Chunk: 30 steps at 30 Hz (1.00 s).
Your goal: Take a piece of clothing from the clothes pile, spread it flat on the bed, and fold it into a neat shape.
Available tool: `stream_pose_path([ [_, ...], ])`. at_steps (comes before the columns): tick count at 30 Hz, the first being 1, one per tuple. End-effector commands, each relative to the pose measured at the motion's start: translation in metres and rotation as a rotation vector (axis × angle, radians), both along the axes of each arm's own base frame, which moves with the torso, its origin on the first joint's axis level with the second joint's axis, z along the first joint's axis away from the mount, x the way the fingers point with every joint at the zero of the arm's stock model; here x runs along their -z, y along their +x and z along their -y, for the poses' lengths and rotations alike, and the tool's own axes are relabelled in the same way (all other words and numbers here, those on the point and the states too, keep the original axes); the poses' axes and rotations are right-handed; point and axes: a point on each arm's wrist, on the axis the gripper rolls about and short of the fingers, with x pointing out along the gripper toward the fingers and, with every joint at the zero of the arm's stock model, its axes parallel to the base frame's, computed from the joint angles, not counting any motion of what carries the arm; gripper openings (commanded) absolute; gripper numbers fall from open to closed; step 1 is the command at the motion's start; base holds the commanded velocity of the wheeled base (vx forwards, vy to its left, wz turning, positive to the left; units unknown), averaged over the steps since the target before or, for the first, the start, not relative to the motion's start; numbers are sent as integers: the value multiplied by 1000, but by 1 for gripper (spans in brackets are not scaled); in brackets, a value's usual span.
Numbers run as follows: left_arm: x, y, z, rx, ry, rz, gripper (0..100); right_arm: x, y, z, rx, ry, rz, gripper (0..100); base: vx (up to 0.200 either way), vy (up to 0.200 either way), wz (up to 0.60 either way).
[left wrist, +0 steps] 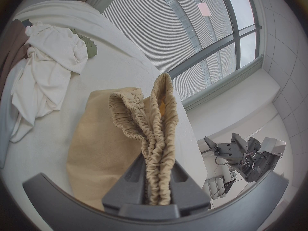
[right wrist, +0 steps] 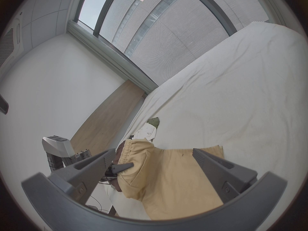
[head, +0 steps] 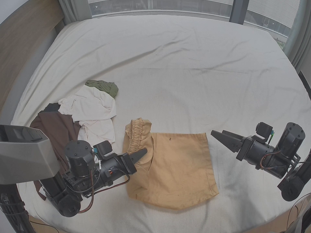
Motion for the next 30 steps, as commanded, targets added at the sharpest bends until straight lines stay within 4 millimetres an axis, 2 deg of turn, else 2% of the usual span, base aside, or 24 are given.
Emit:
stream_pose_path([
  [1,3,1,12,32,-4,5,0,-9,2,4,17,16,35,100,0,0,0],
  [20,-11,13,60,102,-11,-40,0,-15,3,6,26,26,57,100,0,0,0],
  [30,2,18,78,125,8,-61,0,-16,4,7,32,28,62,100,0,0,0],
])
